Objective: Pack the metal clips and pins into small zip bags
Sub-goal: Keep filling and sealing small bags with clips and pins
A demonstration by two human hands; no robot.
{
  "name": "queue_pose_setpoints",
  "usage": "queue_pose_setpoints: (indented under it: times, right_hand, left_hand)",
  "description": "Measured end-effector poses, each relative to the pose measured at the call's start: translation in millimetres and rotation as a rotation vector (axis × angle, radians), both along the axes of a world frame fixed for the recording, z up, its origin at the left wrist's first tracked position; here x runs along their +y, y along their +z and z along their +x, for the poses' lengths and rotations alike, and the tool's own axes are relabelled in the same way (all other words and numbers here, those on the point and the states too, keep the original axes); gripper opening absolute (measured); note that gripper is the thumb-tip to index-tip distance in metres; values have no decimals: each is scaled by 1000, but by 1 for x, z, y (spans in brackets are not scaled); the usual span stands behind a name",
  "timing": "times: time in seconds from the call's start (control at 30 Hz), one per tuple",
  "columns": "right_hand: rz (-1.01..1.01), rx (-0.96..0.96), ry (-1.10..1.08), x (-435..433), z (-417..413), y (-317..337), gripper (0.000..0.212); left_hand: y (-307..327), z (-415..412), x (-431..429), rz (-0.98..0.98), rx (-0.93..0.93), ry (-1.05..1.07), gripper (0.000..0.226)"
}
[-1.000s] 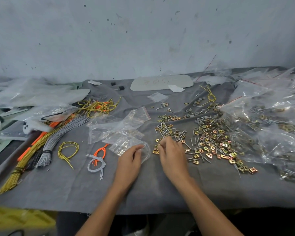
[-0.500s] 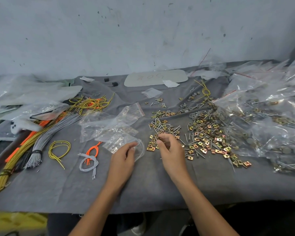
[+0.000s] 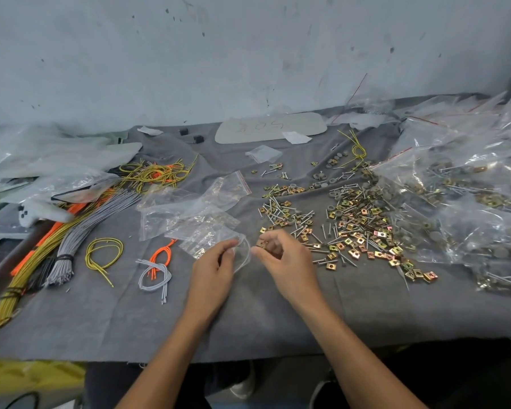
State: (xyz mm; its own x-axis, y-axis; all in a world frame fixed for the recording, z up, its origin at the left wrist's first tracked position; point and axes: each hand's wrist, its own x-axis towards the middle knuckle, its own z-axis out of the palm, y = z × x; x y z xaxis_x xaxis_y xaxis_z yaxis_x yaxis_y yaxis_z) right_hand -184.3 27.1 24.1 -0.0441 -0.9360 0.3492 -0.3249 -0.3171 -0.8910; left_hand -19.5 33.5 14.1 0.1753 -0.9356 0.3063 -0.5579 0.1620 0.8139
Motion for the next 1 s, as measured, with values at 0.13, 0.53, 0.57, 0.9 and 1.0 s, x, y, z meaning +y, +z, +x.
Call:
queue_pose_setpoints:
  times: [0.13,0.53,0.57,0.9,1.0]
  right_hand:
    - [-89,270,58,2,3,-1,21]
    - [-141,475,135,7,9,-2,16]
    - [-145,463,134,7,8,-1,11]
    - [96,407,-336,-1,-3,-5,19]
    - [25,596,-250,-1,1,-7,17]
  left_hand:
    - [2,-2,2,-22,18,-3,29]
    - [3,-4,5,-39,-17,-35,31]
    - [3,-4,5,-35,-26,-25,31]
    - [2,-4,4,-24,45,6,30]
    - [2,-3,3,-22,57,7,30]
